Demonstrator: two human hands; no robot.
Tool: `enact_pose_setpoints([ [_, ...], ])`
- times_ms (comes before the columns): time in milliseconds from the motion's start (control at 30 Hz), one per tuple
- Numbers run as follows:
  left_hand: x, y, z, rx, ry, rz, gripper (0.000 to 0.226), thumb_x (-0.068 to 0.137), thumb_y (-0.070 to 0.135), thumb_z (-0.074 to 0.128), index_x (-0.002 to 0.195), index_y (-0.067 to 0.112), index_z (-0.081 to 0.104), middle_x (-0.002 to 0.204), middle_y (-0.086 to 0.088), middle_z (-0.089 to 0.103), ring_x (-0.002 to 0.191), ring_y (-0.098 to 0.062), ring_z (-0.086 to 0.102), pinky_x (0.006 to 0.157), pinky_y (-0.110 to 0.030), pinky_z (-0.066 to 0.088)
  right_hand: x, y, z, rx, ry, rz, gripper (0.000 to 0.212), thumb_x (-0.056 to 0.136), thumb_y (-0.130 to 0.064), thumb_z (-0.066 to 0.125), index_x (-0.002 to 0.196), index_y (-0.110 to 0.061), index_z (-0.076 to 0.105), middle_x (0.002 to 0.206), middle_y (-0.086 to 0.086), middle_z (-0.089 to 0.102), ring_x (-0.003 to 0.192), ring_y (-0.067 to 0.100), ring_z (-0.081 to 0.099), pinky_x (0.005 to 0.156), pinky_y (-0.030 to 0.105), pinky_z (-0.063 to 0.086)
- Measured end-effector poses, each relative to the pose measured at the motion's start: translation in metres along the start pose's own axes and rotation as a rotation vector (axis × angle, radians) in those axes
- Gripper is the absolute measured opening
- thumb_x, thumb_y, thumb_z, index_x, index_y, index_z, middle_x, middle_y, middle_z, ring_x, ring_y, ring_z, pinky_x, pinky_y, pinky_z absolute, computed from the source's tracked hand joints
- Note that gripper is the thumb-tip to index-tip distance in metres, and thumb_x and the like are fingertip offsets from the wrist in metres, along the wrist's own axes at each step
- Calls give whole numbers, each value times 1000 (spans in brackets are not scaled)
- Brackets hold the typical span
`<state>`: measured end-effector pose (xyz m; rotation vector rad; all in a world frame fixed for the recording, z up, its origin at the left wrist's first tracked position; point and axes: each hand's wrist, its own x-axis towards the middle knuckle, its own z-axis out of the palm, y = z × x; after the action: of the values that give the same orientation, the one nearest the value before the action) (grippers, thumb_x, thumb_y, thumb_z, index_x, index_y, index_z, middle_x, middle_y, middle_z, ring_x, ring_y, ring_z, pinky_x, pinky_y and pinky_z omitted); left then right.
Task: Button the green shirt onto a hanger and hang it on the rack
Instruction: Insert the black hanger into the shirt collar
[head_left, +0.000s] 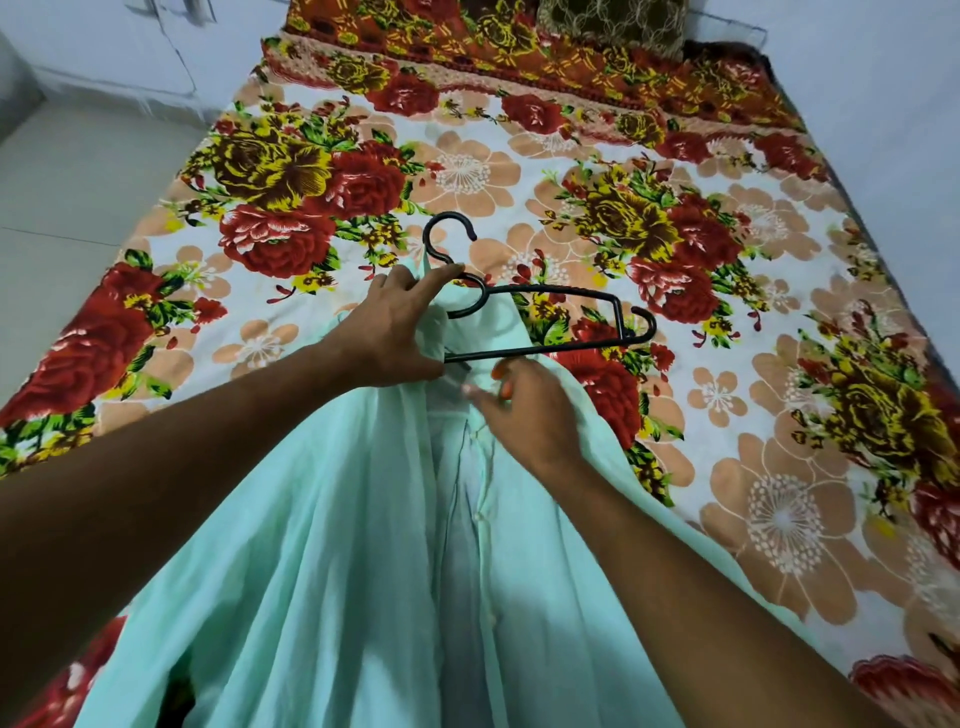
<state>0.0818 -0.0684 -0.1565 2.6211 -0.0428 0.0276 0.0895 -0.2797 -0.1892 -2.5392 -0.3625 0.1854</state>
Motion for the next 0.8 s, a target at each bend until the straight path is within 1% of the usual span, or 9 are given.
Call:
enact_pose_setpoints([
  [67, 0, -1, -3, 8, 39, 6, 113, 68, 35, 86, 157, 40, 18, 110, -7, 37, 102, -25, 35, 87, -36, 40, 4, -21, 8, -197, -16, -31, 46, 88, -52, 71, 117, -16, 66, 113, 8, 69, 108, 28, 63, 86, 41, 52],
  [200, -3, 3, 3, 29, 51, 52, 114, 68, 35, 87, 159, 37, 18, 107, -7, 36, 99, -25, 34, 86, -36, 38, 6, -27, 10, -203, 115, 71, 19, 95, -29, 66, 106, -15, 74, 107, 8, 75, 104, 30, 69, 82, 36, 54],
  [367, -5, 5, 6, 17, 47, 55, 115, 68, 34, 86, 159, 39, 16, 107, -6, 35, 100, -24, 32, 91, -41, 44, 1, 0, -2, 407, 189, 323, 9, 100, -20, 62, 94, -16, 68, 95, 7, 72, 90, 28, 67, 76, 35, 52],
  [467, -8, -1, 2, 24, 47, 52, 115, 68, 33, 84, 159, 42, 14, 108, -7, 36, 100, -26, 35, 91, -44, 47, 9, 15, -25, 718, 227, 550, 19, 106, -22, 54, 88, -15, 59, 80, 3, 61, 71, 19, 56, 62, 30, 43],
  [500, -9, -4, 1, 33, 35, 56, 115, 69, 33, 84, 159, 42, 13, 109, -7, 36, 101, -27, 36, 91, -45, 48, 12, 22, -32, 815, 249, 621, 24, 106, -22, 53, 84, -15, 59, 79, 4, 62, 70, 19, 56, 62, 30, 46],
  [567, -11, -9, 0, 48, 8, 71, 115, 69, 33, 84, 159, 44, 13, 108, -6, 35, 100, -27, 37, 90, -45, 49, 19, 34, -47, 1015, 290, 721, 16, 101, -17, 58, 89, -11, 67, 91, 9, 72, 83, 28, 69, 77, 42, 61],
  [633, -12, -14, -2, 66, -20, 78, 115, 69, 33, 84, 159, 45, 13, 109, -5, 35, 100, -29, 39, 90, -47, 49, 25, 40, -59, 1078, 308, 775, 15, 96, -9, 60, 105, -4, 70, 100, 12, 73, 89, 31, 72, 86, 50, 62],
  [733, -12, -17, -1, 81, -32, 76, 115, 69, 34, 85, 158, 47, 14, 109, -5, 36, 100, -29, 40, 91, -49, 50, 31, 46, -72, 1123, 219, 831, 16, 95, 0, 58, 108, 1, 67, 99, 17, 72, 79, 30, 69, 82, 47, 62],
  [800, -12, -17, 0, 94, -45, 81, 113, 70, 36, 85, 157, 49, 15, 110, -5, 36, 101, -28, 40, 90, -50, 51, 33, 55, -75, 1138, 93, 852, 23, 92, -4, 65, 113, 2, 70, 106, 23, 75, 88, 37, 74, 77, 50, 64],
])
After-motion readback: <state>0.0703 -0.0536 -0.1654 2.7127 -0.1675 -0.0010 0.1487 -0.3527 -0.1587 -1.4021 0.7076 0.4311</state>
